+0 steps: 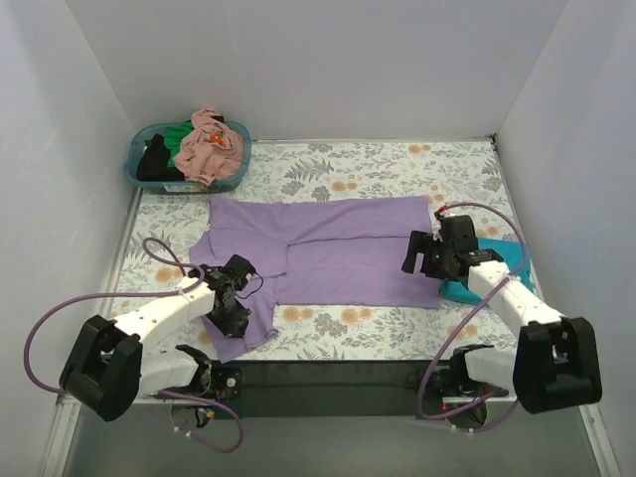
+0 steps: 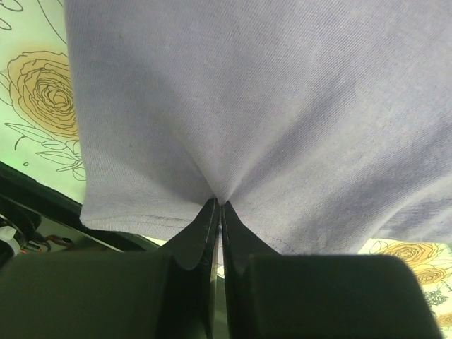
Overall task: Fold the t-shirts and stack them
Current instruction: Fold the tshirt
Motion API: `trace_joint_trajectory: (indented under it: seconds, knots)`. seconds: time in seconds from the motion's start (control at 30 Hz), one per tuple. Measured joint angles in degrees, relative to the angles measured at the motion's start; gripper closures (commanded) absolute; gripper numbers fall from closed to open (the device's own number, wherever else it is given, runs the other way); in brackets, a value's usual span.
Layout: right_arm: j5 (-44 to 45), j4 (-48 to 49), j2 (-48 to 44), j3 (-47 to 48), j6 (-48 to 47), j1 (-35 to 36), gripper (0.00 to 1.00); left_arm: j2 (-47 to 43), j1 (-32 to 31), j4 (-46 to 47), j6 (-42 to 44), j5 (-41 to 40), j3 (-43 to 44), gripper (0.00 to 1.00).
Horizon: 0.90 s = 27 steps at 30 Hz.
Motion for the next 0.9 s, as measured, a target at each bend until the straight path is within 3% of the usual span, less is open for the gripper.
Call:
trace_joint_trajectory:
  seconds: [0.37, 0.63, 0.73, 0.87, 0.9]
  knots:
    - [0.4, -4.9, -16.8, -10.6, 4.4, 0.0, 0.02, -4.4, -0.1, -1.2, -0.3, -2.5, -0.6, 1.0]
    - [0.6, -5.7, -19.6, -14.6, 8.5, 0.0, 0.04, -9.6, -0.1, -2.7, -0.4, -3.8, -0.6, 1.0]
    - [1.4, -4.7, -18.9, -14.7, 9.6, 0.0, 0.12, -9.7, -0.1, -3.2, -0.4, -3.8, -0.6, 1.0]
    - [1.9, -1.8, -17.4, -15.2, 10.7, 0.0, 0.38, -9.9, -0.1, -3.6, -0.4, -3.8, -0.5, 1.0]
    - [2.0, -1.2, -17.2, -15.5, 10.8, 0.0, 0.49, -10.1, -0.1, -3.7, -0.4, -3.8, -0.5, 1.0]
